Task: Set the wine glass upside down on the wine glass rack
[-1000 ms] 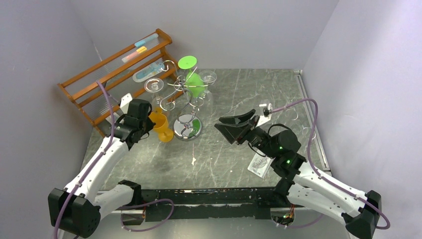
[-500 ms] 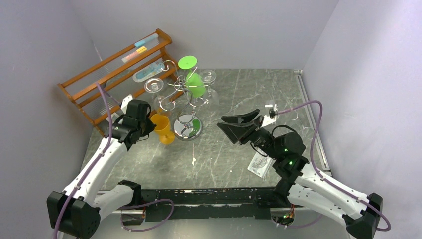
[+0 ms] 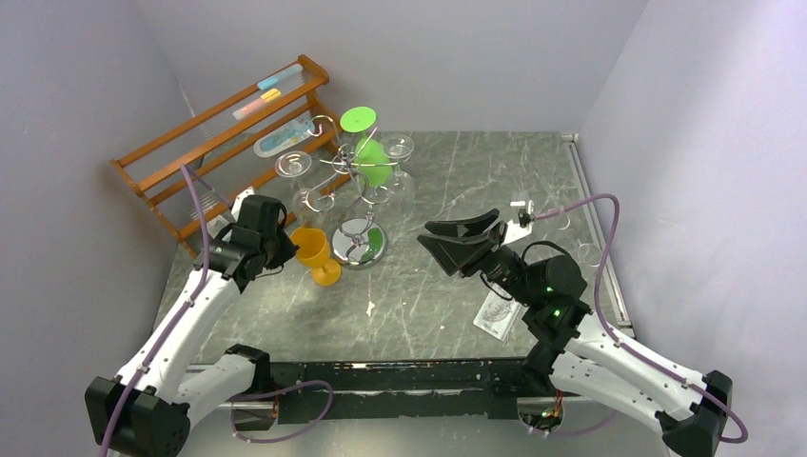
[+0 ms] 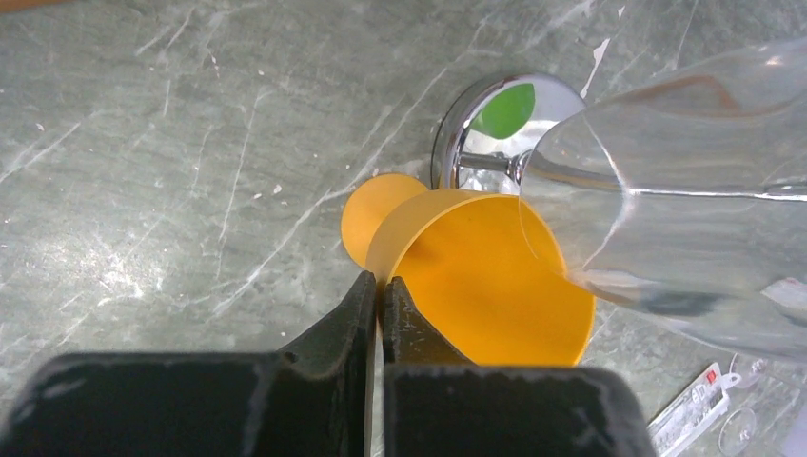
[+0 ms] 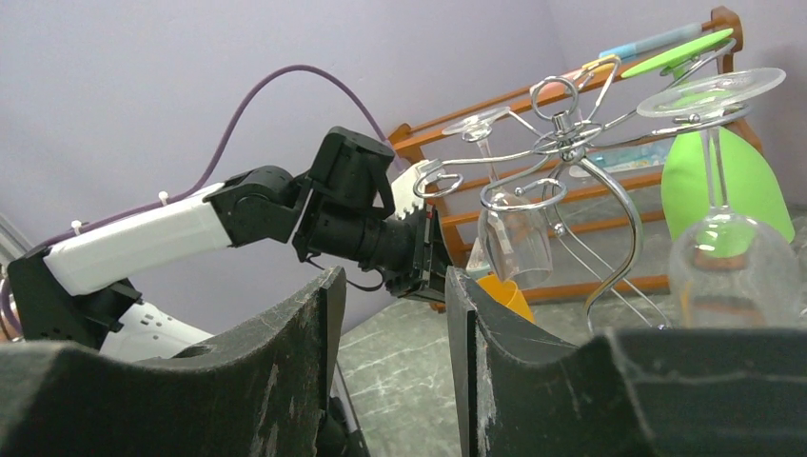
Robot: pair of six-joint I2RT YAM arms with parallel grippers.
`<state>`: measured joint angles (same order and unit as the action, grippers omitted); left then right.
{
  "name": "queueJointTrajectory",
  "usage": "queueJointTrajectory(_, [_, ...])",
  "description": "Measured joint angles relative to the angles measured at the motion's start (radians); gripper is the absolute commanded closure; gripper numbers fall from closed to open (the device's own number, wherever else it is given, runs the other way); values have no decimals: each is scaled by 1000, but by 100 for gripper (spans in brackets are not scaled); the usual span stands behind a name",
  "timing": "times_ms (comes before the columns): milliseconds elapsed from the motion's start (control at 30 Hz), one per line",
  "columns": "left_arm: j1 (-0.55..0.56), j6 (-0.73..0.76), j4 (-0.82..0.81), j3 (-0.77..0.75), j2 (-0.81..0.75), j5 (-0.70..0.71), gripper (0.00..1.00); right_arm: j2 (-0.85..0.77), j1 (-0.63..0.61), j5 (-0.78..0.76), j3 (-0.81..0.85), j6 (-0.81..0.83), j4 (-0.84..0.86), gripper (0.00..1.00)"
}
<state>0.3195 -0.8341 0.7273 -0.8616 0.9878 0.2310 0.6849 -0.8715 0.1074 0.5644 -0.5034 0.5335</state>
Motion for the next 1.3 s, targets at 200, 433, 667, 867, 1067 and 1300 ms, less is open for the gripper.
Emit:
queueJointTrajectory(200, [0,-3,23,3,-12,-58,95,-15,0,0,-12,-5,16,53])
queueJointTrajectory(433, [-1,-3,77,-19,10,-93,95,-98,0,-8,-97,-10,68,53])
queueJointTrajectory(667, [-1,-4,116,-39,15,-126,95,-126,0,-43,-115,-10,53,51])
queueJointTrajectory(867, [0,0,196,-16,-9,-238,95,-72,0,-96,-37,-43,-92,51])
queueJointTrajectory(1067, [0,49,216,-23,-88,-310,95,-63,0,-189,-31,-148,-224,51])
queueJointTrajectory(1300, [0,85,148,-27,-215,-387,95,-30,0,-325,-11,-345,-446,50])
